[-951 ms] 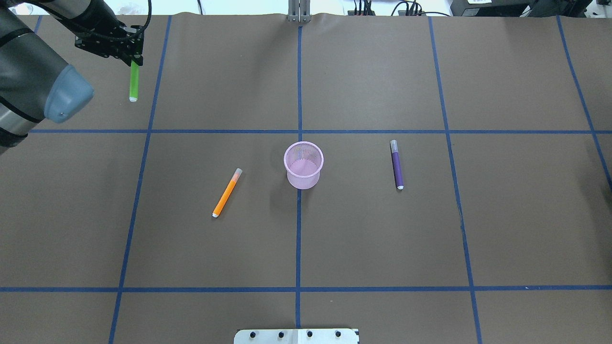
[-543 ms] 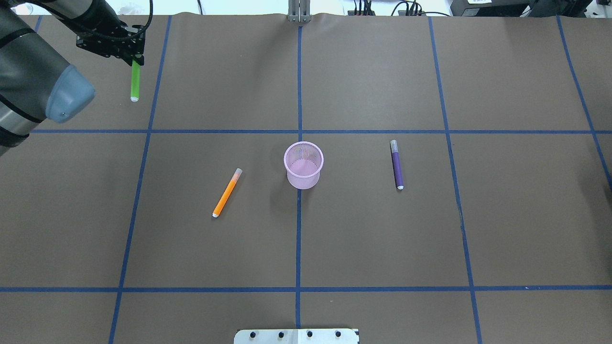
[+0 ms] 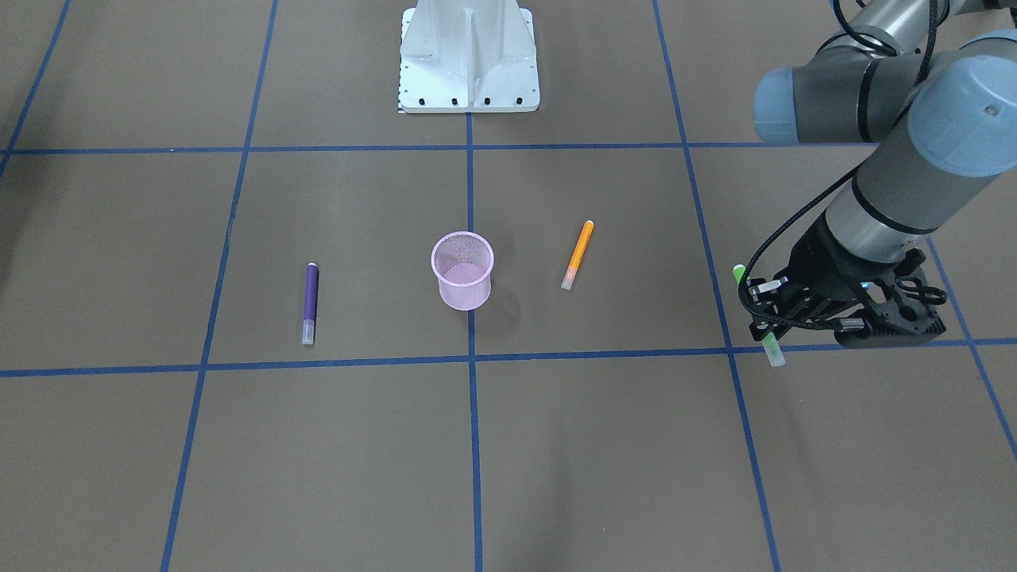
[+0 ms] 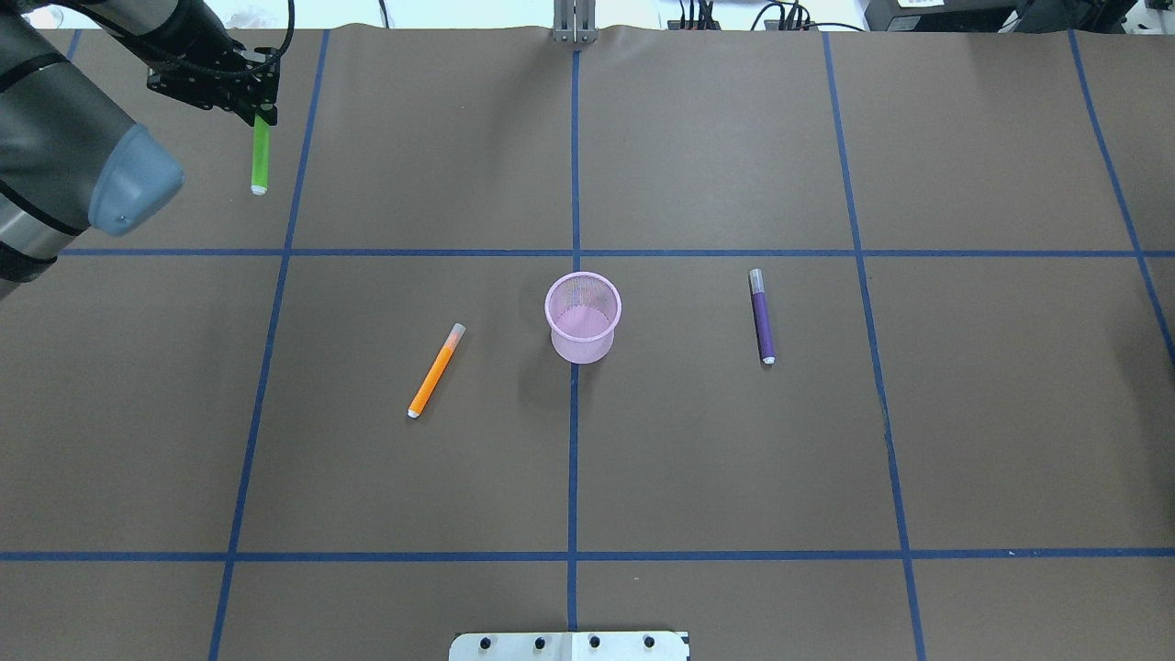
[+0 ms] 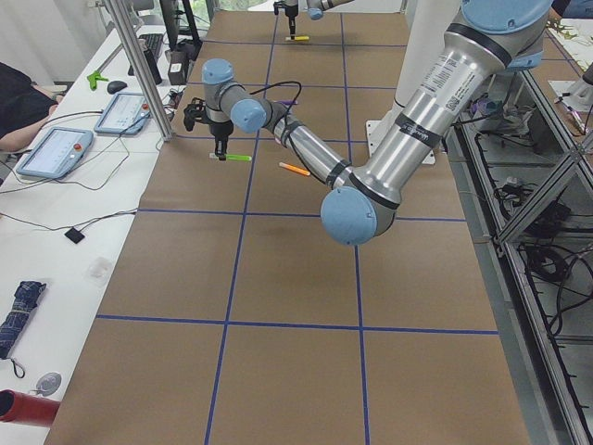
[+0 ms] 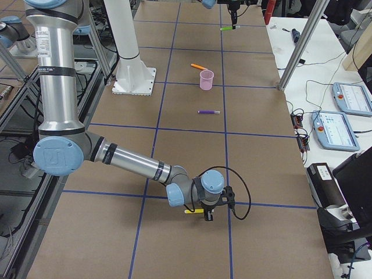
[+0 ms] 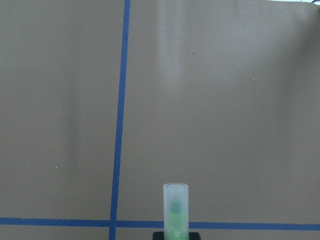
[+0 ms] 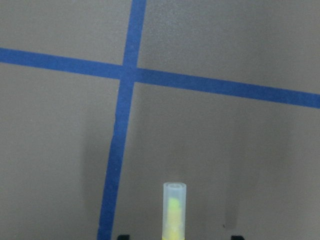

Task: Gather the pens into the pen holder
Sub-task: 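Raise the green marker with the left gripper while right grasps yellow marker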

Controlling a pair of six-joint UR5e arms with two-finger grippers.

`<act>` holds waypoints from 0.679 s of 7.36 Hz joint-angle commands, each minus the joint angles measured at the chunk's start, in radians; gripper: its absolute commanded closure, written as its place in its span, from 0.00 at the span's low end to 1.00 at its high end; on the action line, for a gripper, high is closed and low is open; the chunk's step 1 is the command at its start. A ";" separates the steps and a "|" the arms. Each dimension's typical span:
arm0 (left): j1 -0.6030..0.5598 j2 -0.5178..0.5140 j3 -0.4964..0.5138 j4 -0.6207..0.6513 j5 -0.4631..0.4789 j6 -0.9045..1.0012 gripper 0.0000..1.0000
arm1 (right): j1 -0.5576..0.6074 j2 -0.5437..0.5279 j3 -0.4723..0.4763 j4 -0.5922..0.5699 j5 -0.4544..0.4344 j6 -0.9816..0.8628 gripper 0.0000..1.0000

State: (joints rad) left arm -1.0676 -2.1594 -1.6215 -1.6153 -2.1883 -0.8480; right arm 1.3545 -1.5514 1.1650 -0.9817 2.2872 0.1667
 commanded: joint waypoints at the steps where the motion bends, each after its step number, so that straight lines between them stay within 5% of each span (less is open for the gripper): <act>1: -0.002 0.006 -0.004 0.000 -0.001 0.004 1.00 | 0.000 0.001 -0.002 -0.002 0.000 0.001 0.52; 5: -0.002 0.009 -0.005 0.000 -0.001 0.009 1.00 | -0.006 0.013 -0.008 -0.002 0.000 0.001 0.50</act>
State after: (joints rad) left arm -1.0691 -2.1528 -1.6253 -1.6153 -2.1890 -0.8415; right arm 1.3515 -1.5446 1.1595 -0.9833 2.2872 0.1672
